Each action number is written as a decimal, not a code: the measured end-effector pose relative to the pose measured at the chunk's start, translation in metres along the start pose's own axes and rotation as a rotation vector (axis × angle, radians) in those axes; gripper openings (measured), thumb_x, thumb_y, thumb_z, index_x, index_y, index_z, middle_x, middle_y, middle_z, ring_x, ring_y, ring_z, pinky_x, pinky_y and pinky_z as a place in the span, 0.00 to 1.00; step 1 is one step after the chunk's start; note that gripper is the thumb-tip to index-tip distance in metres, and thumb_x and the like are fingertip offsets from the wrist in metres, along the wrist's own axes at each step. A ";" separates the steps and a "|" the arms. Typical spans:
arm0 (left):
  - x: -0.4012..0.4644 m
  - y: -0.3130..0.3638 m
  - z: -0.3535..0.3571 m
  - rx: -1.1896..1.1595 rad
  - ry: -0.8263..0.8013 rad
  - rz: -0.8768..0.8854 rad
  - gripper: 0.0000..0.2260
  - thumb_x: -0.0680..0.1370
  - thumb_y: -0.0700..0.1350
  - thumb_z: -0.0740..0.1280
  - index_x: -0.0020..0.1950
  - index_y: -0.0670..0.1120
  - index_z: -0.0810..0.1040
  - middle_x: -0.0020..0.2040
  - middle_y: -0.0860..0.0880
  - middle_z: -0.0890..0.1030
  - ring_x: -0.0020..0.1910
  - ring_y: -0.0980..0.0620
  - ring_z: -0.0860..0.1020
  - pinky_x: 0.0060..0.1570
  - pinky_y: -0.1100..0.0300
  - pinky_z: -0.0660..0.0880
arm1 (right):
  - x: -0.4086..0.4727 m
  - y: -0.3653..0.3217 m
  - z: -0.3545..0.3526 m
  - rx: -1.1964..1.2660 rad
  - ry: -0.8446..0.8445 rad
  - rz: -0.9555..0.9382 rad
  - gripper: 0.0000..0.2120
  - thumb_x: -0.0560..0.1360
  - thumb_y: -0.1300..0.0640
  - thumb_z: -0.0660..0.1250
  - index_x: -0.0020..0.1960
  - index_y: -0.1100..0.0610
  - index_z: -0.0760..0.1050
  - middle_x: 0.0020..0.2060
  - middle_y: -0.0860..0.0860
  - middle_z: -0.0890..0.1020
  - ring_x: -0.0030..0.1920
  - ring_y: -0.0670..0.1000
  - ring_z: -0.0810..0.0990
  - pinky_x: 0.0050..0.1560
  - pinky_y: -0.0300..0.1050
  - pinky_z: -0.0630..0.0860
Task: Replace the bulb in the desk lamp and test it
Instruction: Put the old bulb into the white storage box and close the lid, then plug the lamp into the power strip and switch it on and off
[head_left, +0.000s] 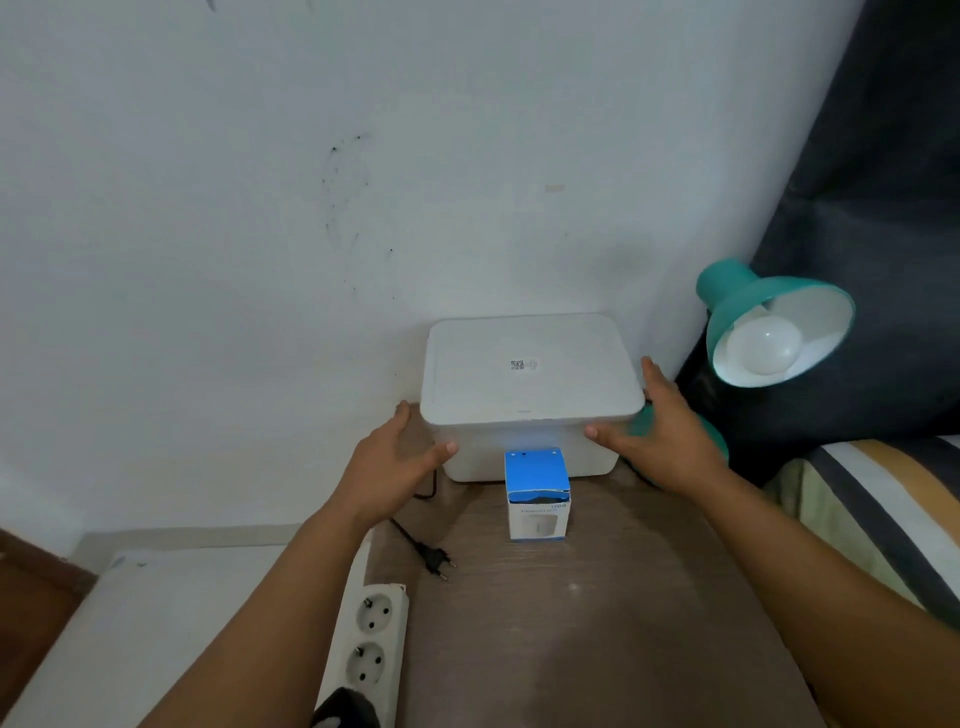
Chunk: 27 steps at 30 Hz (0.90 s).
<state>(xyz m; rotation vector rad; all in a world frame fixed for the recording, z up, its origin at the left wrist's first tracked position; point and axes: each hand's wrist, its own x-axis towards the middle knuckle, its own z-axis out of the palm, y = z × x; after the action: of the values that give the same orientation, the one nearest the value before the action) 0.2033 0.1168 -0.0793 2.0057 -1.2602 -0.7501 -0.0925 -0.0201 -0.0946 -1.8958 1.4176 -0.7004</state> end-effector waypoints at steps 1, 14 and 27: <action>-0.009 -0.003 -0.002 0.011 0.013 -0.006 0.42 0.76 0.62 0.70 0.82 0.49 0.53 0.80 0.51 0.60 0.78 0.51 0.62 0.71 0.59 0.61 | -0.007 -0.002 0.000 -0.048 0.105 -0.037 0.52 0.68 0.41 0.78 0.81 0.54 0.54 0.78 0.54 0.64 0.77 0.55 0.63 0.76 0.56 0.62; -0.126 -0.103 -0.011 0.037 -0.117 -0.216 0.34 0.74 0.57 0.75 0.76 0.47 0.70 0.72 0.53 0.74 0.69 0.55 0.73 0.63 0.68 0.66 | -0.096 -0.061 0.077 -0.012 0.011 -0.306 0.15 0.77 0.59 0.71 0.63 0.53 0.79 0.51 0.47 0.80 0.51 0.47 0.77 0.53 0.38 0.73; -0.137 -0.142 -0.002 -0.130 -0.216 -0.145 0.35 0.72 0.47 0.79 0.74 0.59 0.67 0.58 0.62 0.79 0.49 0.73 0.76 0.43 0.74 0.74 | -0.096 -0.074 0.186 -0.333 -0.439 -0.203 0.21 0.79 0.49 0.68 0.70 0.51 0.74 0.62 0.51 0.78 0.61 0.52 0.76 0.63 0.48 0.73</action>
<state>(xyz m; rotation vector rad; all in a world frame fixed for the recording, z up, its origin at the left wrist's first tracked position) 0.2314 0.2897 -0.1703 1.9655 -1.1590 -1.1152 0.0658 0.1223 -0.1591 -2.2977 1.1180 -0.1164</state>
